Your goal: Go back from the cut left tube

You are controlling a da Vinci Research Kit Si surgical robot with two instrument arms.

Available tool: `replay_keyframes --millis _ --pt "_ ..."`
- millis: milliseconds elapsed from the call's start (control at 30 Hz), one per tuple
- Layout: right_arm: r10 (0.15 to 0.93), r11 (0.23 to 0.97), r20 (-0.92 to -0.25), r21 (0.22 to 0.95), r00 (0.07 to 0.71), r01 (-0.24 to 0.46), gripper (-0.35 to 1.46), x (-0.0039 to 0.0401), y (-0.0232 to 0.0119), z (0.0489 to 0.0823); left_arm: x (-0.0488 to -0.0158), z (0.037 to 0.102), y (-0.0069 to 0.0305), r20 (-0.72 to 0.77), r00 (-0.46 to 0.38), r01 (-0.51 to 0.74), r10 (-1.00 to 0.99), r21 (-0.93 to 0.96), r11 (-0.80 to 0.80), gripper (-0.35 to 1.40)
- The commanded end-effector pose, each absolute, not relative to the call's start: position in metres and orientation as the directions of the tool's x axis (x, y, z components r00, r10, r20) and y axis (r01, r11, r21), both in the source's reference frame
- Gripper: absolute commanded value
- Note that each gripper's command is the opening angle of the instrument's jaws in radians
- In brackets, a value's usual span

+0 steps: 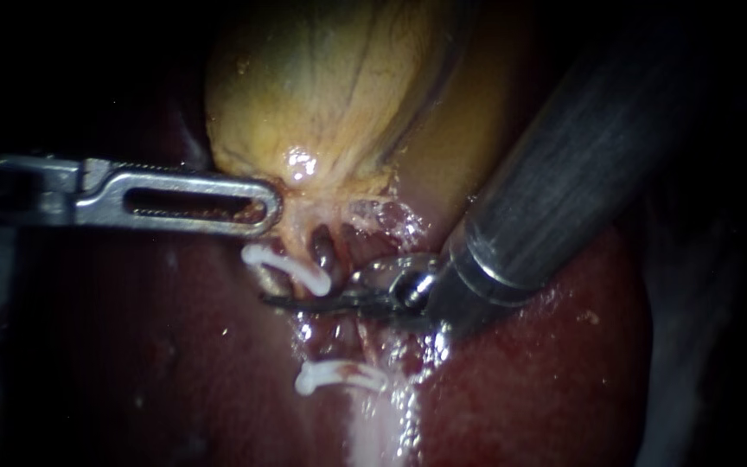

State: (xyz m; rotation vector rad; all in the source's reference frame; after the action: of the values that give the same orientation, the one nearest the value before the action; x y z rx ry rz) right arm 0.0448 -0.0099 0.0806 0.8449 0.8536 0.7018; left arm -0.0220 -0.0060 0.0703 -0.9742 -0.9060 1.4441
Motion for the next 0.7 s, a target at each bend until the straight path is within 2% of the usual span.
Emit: replay_keyframes --millis 33,167,200,367,433,700 --pt "0.801 0.487 -0.352 0.853 0.483 -0.187 -0.35 0.0448 -0.0099 0.0806 -0.0220 0.0704 -0.0060 -0.079 -0.043 -0.363 0.996 -0.928 -0.089 -0.35" --pt "0.801 0.489 -0.357 0.853 0.480 -0.183 -0.35 0.0449 -0.0104 0.0805 -0.0220 0.0704 -0.0061 -0.079 -0.043 -0.363 0.996 -0.928 -0.089 -0.35" --pt "0.803 0.489 -0.361 0.854 0.474 -0.178 -0.16 0.0450 -0.0105 0.0805 -0.0220 0.0704 -0.0061 -0.079 -0.043 -0.363 0.996 -0.928 -0.089 -0.35" --pt "0.810 0.493 -0.390 0.857 0.437 -0.150 1.01 0.0456 -0.0108 0.0799 -0.0220 0.0704 -0.0061 -0.079 -0.043 -0.363 0.996 -0.928 -0.089 -0.35" --pt "0.812 0.500 -0.400 0.853 0.425 -0.152 1.23 0.0460 -0.0108 0.0799 -0.0220 0.0704 -0.0061 -0.079 -0.043 -0.363 0.996 -0.928 -0.089 -0.35" --pt "0.797 0.532 -0.435 0.834 0.419 -0.146 1.37 0.0461 -0.0108 0.0799 -0.0220 0.0704 -0.0061 -0.079 -0.043 -0.363 0.996 -0.928 -0.089 -0.35"
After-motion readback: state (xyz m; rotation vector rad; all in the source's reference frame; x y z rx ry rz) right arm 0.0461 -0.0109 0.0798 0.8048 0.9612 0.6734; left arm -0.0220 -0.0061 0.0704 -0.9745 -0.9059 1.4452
